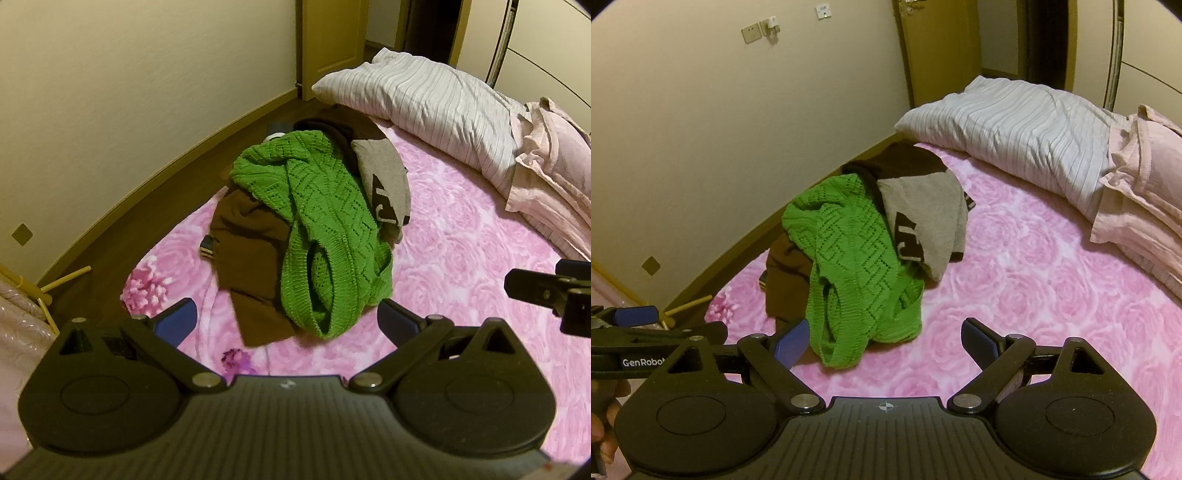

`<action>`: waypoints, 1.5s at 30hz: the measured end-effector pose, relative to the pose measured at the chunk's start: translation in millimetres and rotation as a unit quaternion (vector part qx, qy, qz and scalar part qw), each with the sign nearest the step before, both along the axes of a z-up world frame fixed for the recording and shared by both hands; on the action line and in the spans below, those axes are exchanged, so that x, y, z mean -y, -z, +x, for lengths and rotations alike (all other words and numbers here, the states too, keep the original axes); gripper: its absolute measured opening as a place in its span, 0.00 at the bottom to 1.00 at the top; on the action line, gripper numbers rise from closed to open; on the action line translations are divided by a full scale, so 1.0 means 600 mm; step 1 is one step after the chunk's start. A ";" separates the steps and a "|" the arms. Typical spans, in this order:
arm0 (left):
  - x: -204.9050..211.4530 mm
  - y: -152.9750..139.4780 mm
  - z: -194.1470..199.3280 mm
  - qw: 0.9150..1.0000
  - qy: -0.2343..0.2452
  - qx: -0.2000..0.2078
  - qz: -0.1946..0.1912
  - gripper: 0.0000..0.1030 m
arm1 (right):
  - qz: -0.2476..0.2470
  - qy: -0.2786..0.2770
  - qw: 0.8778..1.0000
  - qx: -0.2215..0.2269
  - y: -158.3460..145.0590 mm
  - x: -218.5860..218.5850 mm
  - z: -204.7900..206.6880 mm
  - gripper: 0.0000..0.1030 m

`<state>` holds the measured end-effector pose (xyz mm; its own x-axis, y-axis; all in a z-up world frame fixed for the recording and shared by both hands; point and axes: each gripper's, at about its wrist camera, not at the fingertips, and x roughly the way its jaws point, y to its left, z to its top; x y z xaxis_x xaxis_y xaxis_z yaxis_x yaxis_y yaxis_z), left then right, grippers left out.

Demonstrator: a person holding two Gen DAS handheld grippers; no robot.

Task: Fold large clothes
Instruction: 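Move both grippers toward the clothes pile on the bed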

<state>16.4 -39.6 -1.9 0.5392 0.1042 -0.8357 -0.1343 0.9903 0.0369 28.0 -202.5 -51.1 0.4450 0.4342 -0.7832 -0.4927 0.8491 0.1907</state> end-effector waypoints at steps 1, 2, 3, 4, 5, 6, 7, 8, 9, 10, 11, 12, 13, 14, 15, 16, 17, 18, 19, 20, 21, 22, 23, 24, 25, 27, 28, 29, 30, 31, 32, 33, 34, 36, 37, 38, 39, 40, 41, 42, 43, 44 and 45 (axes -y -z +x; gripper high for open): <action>0.005 0.001 0.004 1.000 0.000 -0.001 0.001 0.99 | 0.000 -0.002 1.000 -0.001 0.001 0.005 0.004 0.84; 0.011 0.002 0.007 1.000 0.000 -0.001 0.003 0.99 | 0.000 -0.004 1.000 -0.001 0.003 0.011 0.010 0.84; 0.016 0.003 0.010 1.000 0.000 -0.002 0.005 0.99 | 0.000 -0.004 1.000 0.000 0.004 0.016 0.014 0.84; 0.021 0.004 0.014 1.000 0.001 -0.003 0.006 0.99 | -0.001 -0.004 1.000 -0.001 0.005 0.021 0.019 0.84; 0.026 0.005 0.017 1.000 0.001 -0.004 0.006 0.99 | -0.001 -0.005 1.000 -0.001 0.007 0.027 0.023 0.84; 0.029 0.006 0.020 1.000 0.000 -0.004 0.005 0.99 | -0.002 -0.005 1.000 -0.002 0.010 0.033 0.027 0.84; 0.033 0.007 0.023 1.000 0.001 -0.005 0.005 0.99 | -0.002 -0.005 1.000 -0.002 0.011 0.038 0.031 0.84; 0.036 0.008 0.024 1.000 0.003 -0.005 0.006 0.99 | -0.004 -0.005 1.000 -0.003 0.015 0.043 0.035 0.84; 0.039 0.010 0.027 1.000 0.005 -0.006 0.007 0.99 | -0.005 -0.004 1.000 -0.005 0.018 0.047 0.039 0.84; 0.041 0.012 0.030 1.000 0.006 -0.008 0.008 0.99 | -0.006 -0.003 1.000 -0.006 0.021 0.051 0.043 0.84; 0.043 0.015 0.035 1.000 0.006 -0.010 0.008 0.99 | -0.009 -0.001 1.000 -0.008 0.025 0.053 0.047 0.84; 0.043 0.018 0.039 1.000 0.007 -0.013 0.006 0.99 | -0.010 0.001 1.000 -0.010 0.028 0.056 0.051 0.84; 0.042 0.021 0.045 1.000 0.008 -0.016 0.004 0.99 | -0.011 0.004 1.000 -0.012 0.029 0.058 0.054 0.84; 0.041 0.025 0.052 1.000 0.009 -0.019 0.003 0.99 | -0.013 0.007 1.000 -0.013 0.032 0.060 0.059 0.84; 0.039 0.028 0.060 1.000 0.011 -0.021 0.002 0.99 | -0.015 0.009 1.000 -0.014 0.035 0.060 0.062 0.84; 0.036 0.032 0.068 1.000 0.012 -0.022 0.000 0.99 | -0.017 0.012 1.000 -0.016 0.038 0.060 0.066 0.84; 0.033 0.036 0.078 1.000 0.014 -0.023 -0.002 0.99 | -0.019 0.015 1.000 -0.018 0.041 0.057 0.071 0.84; 0.030 0.040 0.088 1.000 0.017 -0.024 -0.004 0.99 | -0.022 0.018 0.999 -0.019 0.044 0.055 0.077 0.84; 0.026 0.044 0.099 0.999 0.021 -0.025 -0.008 0.99 | -0.025 0.022 0.999 -0.020 0.046 0.053 0.083 0.84; 0.023 0.048 0.112 0.999 0.026 -0.026 -0.012 0.99 | -0.027 0.028 0.999 -0.020 0.049 0.051 0.090 0.84; 0.019 0.052 0.126 0.999 0.033 -0.028 -0.015 0.99 | -0.030 0.034 0.999 -0.021 0.052 0.048 0.098 0.84; 0.016 0.058 0.142 0.998 0.041 -0.032 -0.018 0.99 | -0.034 0.042 0.998 -0.024 0.055 0.044 0.107 0.84; 0.013 0.062 0.155 0.998 0.046 -0.035 -0.021 0.99 | -0.037 0.049 0.998 -0.027 0.058 0.040 0.113 0.84; 0.009 0.066 0.170 0.998 0.052 -0.036 -0.025 0.99 | -0.038 0.055 0.997 -0.031 0.061 0.035 0.121 0.84; 0.006 0.070 0.184 0.997 0.059 -0.035 -0.027 0.99 | -0.041 0.057 0.997 -0.032 0.063 0.028 0.129 0.84; -0.001 0.079 0.215 0.997 0.070 -0.036 -0.025 0.99 | -0.050 0.064 0.996 -0.036 0.069 0.012 0.145 0.84; -0.005 0.082 0.230 0.996 0.076 -0.037 -0.025 0.99 | -0.051 0.068 0.996 -0.039 0.072 0.006 0.153 0.84; -0.008 0.086 0.244 0.996 0.082 -0.038 -0.026 0.99 | -0.052 0.072 0.995 -0.041 0.076 -0.002 0.162 0.84; -0.012 0.090 0.259 0.995 0.088 -0.039 -0.025 0.99 | -0.055 0.075 0.995 -0.043 0.079 -0.010 0.171 0.84; -0.017 0.093 0.273 0.995 0.093 -0.040 -0.025 0.99 | -0.057 0.076 0.994 -0.044 0.083 -0.017 0.179 0.84; -0.021 0.097 0.287 0.994 0.098 -0.041 -0.026 0.99 | -0.059 0.077 0.994 -0.045 0.086 -0.024 0.186 0.84; -0.026 0.100 0.299 0.994 0.102 -0.042 -0.026 0.99 | -0.061 0.077 0.994 -0.047 0.089 -0.033 0.195 0.84; -0.031 0.103 0.311 0.993 0.105 -0.042 -0.024 0.99 | -0.062 0.078 0.994 -0.048 0.092 -0.040 0.203 0.84; -0.038 0.107 0.329 0.993 0.110 -0.039 -0.022 0.99 | -0.063 0.078 0.994 -0.050 0.098 -0.053 0.219 0.84; -0.042 0.108 0.338 0.993 0.113 -0.038 -0.021 0.99 | -0.064 0.078 0.994 -0.051 0.102 -0.059 0.226 0.84; -0.047 0.109 0.349 0.992 0.116 -0.037 -0.021 0.99 | -0.064 0.079 0.993 -0.053 0.106 -0.066 0.234 0.84; -0.051 0.111 0.355 0.992 0.119 -0.036 -0.021 0.99 | -0.064 0.078 0.993 -0.055 0.108 -0.072 0.239 0.84; -0.055 0.113 0.362 0.992 0.122 -0.036 -0.020 0.99 | -0.064 0.078 0.993 -0.055 0.112 -0.078 0.246 0.84; -0.059 0.115 0.370 0.991 0.126 -0.037 -0.019 0.99 | -0.063 0.076 0.994 -0.055 0.114 -0.085 0.253 0.84; -0.062 0.117 0.377 0.991 0.130 -0.038 -0.018 0.99 | -0.061 0.074 0.994 -0.054 0.117 -0.090 0.259 0.84; -0.065 0.119 0.384 0.990 0.133 -0.040 -0.017 0.99 | -0.058 0.071 0.994 -0.052 0.119 -0.097 0.265 0.84; -0.069 0.121 0.390 0.990 0.136 -0.039 -0.016 0.99 | -0.055 0.066 0.995 -0.049 0.120 -0.104 0.270 0.84; -0.072 0.123 0.397 0.989 0.140 -0.038 -0.014 0.99 | -0.054 0.058 0.996 -0.043 0.122 -0.112 0.276 0.84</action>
<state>254.6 3.4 -75.6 0.4793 -0.0638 -0.8753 0.1482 0.9889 0.0091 193.5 -135.5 -124.0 0.4173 0.2946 -0.8597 -0.3755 0.9174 0.1322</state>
